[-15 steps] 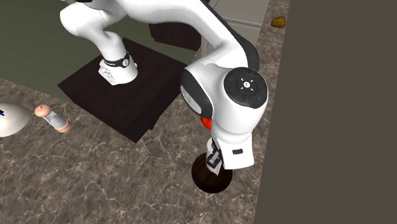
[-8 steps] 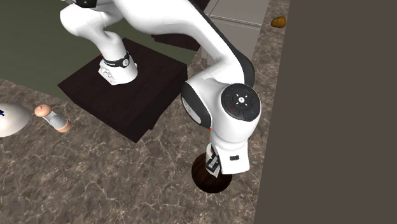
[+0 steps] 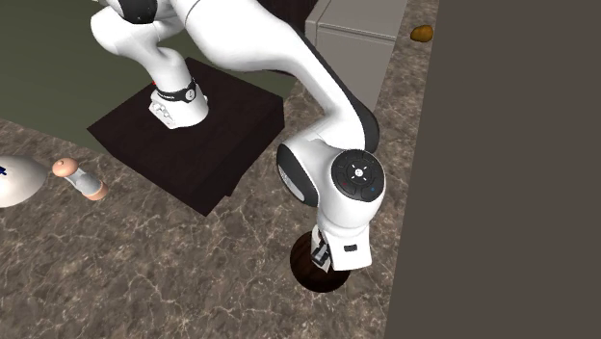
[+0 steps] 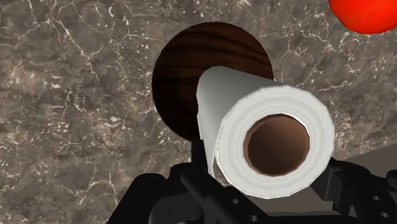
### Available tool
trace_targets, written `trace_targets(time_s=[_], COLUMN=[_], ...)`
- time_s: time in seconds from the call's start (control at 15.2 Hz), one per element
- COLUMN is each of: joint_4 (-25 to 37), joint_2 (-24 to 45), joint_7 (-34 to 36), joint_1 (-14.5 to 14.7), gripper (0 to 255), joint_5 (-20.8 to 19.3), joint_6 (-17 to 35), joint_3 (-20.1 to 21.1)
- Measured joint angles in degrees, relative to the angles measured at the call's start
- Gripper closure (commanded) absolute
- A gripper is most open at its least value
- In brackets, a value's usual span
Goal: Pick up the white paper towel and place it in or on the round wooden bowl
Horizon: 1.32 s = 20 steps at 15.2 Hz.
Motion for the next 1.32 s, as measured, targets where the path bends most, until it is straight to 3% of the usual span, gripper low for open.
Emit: trace_targets(time_s=[0.59,0.66,1.06,1.32], joint_4=[-0.3,-0.3,-0.3,0.8], joint_2=[1.3,1.3,1.3,-1.6], joint_7=[-0.1,-0.1,-0.1,0.1], joint_1=[0.0,0.0,0.0,-0.1], gripper=[255,0,0,0], joint_5=[0.1,0.1,0.1,-0.1], joint_6=[1.6,1.6,1.6,-2.3], joint_3=[0.1,0.1,0.1,-0.1])
